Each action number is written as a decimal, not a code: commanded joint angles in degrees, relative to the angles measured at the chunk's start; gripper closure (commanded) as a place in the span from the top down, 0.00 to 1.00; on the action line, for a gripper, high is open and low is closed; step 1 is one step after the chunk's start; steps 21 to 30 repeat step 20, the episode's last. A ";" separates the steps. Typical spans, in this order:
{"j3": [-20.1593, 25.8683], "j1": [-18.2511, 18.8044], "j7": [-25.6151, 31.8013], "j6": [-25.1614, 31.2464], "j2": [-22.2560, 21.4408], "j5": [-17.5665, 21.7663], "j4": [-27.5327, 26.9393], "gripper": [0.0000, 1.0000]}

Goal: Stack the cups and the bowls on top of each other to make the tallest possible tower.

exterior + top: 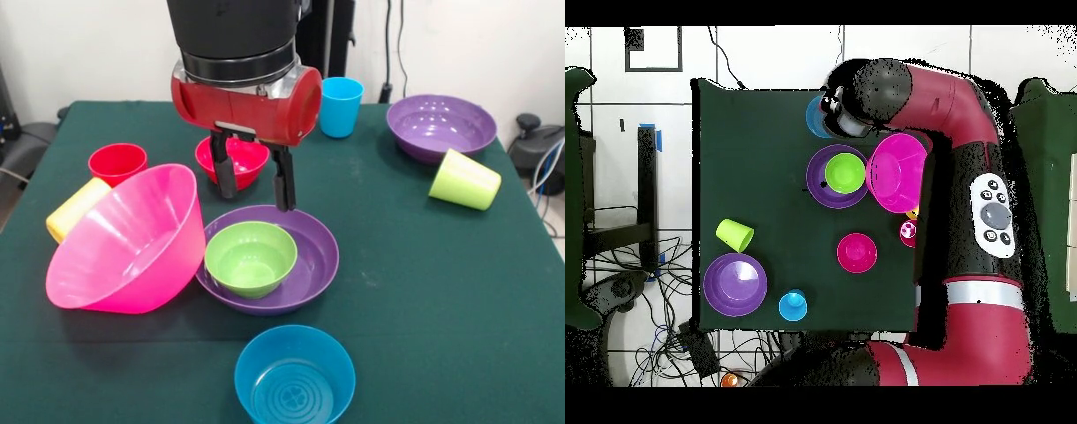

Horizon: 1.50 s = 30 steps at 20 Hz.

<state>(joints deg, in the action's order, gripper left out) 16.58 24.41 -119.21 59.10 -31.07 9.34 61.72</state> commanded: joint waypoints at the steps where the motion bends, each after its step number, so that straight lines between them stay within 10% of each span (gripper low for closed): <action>1: 2.21 0.07 5.38 -0.84 2.28 2.02 -0.49 1.00; 30: 0.85 0.75 4.22 -6.51 2.13 3.06 0.02 1.00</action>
